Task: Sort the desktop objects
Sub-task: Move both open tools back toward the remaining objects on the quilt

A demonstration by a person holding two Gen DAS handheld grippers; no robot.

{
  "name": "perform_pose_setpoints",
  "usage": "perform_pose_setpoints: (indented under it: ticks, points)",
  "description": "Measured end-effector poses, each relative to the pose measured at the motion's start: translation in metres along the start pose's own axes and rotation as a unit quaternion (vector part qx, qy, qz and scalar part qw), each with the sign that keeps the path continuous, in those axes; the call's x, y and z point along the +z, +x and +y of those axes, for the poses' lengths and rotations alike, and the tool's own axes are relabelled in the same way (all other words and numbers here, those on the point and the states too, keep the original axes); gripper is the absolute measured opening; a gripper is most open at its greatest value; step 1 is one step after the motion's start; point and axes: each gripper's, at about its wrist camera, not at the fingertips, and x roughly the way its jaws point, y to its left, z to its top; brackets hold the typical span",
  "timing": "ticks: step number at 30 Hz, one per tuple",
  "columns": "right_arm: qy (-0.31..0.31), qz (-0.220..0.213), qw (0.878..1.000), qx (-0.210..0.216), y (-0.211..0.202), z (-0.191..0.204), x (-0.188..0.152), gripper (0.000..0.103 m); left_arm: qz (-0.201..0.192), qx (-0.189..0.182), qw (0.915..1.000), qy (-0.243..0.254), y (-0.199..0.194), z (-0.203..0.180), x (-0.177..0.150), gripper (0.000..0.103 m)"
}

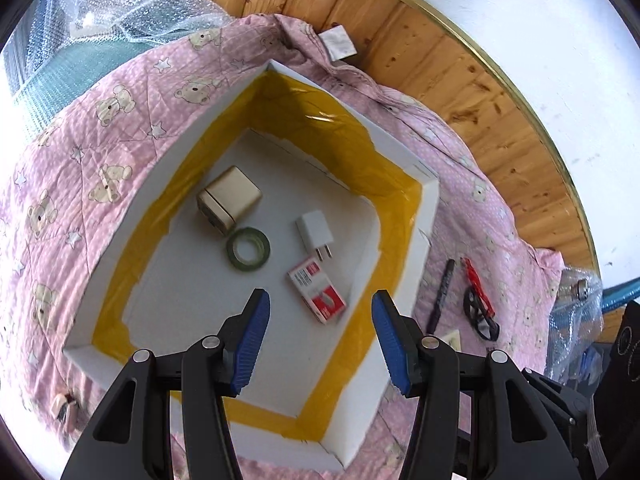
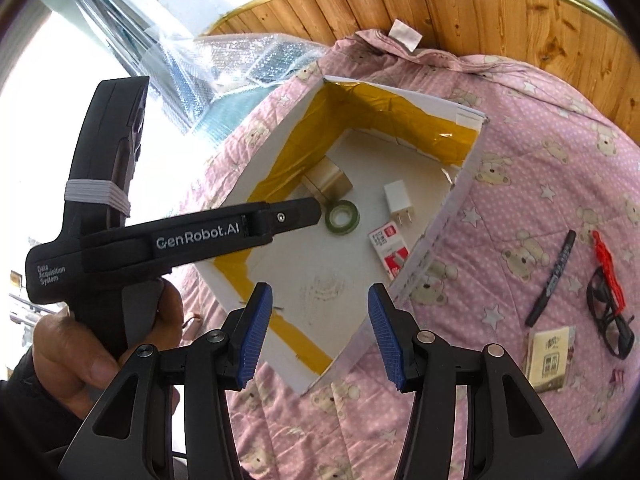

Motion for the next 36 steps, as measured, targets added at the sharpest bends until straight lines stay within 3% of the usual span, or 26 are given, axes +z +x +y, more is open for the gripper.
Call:
perform_pose_setpoints:
  ticks: [18,36]
  points:
    - [0.009,-0.024,1.0,0.004,-0.03,0.0,-0.033,0.054,-0.007,0.004,0.9999,0.014,-0.025,-0.019,-0.031,0.055]
    - [0.038,-0.051,0.998,0.019,-0.058,-0.021,-0.066,0.054,0.006,0.014,0.9983,0.055,-0.031,-0.063,-0.064,0.055]
